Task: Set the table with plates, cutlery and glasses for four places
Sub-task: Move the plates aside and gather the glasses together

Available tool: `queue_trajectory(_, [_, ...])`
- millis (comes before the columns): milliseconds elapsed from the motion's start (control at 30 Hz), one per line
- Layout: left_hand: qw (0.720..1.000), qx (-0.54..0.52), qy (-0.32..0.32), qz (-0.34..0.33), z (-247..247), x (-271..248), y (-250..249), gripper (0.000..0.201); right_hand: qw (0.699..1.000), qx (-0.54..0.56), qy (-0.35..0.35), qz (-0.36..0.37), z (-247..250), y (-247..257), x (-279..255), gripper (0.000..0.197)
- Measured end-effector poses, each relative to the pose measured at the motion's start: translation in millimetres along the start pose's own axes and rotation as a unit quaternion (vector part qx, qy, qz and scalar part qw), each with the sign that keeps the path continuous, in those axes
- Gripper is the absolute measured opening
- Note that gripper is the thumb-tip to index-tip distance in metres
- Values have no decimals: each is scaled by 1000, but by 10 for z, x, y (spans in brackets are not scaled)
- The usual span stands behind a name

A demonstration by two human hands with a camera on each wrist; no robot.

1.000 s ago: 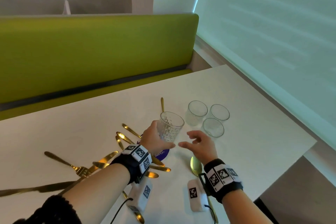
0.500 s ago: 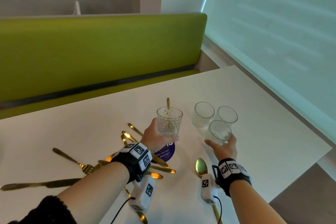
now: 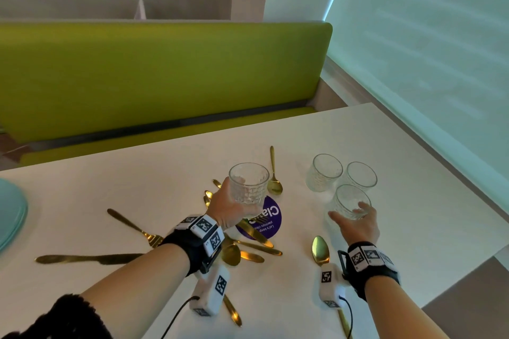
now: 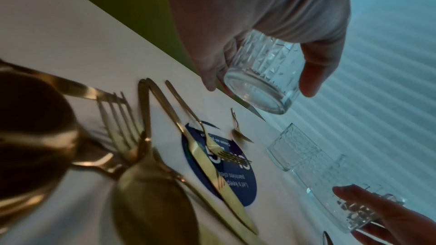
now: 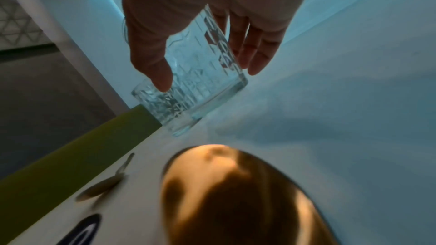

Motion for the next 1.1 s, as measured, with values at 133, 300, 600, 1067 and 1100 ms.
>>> queue_trajectory(133, [1000, -5, -6, -6, 215, -183, 85, 76, 999, 12, 15, 34, 41, 211, -406, 73])
queue_trajectory(300, [1000, -6, -9, -15, 648, -516, 321, 82, 993, 23, 81, 84, -146, 515, -1248, 74])
queue_trajectory(600, [994, 7, -106, -21, 2103, -1420, 1118, 88, 966, -14, 219, 139, -945, 731, -3222, 77])
queue_trajectory(1067, [967, 44, -237, 86, 3881, -2477, 2534, 86, 891, -113, 390, 205, -2162, 901, -5451, 78])
queue_trajectory(1100, [965, 46, -240, 92, 3942, -2517, 2607, 86, 888, -116, 395, 206, -2220, 907, -5536, 78])
Point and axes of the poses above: each hand's wrist, its own x-axis towards the middle knuckle, its own z-axis out of the back of the hand, y = z × x, the point moved 5 cm from there along x, towards the middle knuckle, and after that the axes turned 4 degrees about -y, right-handed, at the moved point
